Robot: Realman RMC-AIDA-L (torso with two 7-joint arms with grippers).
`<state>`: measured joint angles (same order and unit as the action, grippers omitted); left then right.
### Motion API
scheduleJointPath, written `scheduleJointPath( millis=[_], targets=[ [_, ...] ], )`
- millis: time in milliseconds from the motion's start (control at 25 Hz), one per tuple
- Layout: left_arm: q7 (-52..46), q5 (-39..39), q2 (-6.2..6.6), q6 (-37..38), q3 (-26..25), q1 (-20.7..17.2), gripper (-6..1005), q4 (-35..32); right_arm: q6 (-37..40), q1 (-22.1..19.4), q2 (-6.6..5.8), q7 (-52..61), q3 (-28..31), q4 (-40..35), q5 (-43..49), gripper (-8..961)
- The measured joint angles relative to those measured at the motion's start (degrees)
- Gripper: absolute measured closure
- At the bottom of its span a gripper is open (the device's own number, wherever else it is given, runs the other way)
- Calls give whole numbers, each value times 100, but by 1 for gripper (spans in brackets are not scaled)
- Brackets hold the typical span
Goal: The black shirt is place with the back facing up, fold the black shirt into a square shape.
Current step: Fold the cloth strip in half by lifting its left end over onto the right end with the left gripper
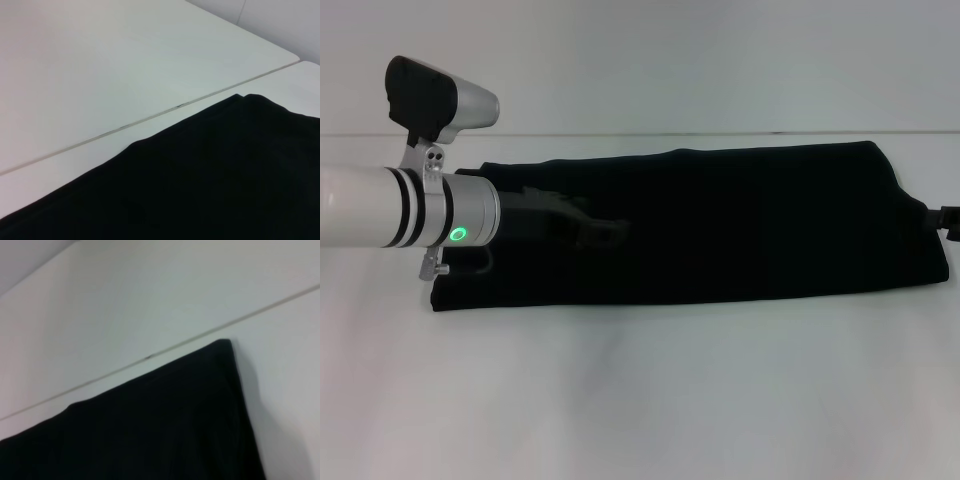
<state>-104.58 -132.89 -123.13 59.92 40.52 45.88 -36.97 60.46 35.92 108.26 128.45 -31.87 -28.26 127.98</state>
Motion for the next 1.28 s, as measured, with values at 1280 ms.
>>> scheduleJointPath(
  millis=[1280],
  targets=[
    [-9,-27,22,11,0,8,228,-3,-415,-44,77,-37,-139,146,-1,732]
  ],
)
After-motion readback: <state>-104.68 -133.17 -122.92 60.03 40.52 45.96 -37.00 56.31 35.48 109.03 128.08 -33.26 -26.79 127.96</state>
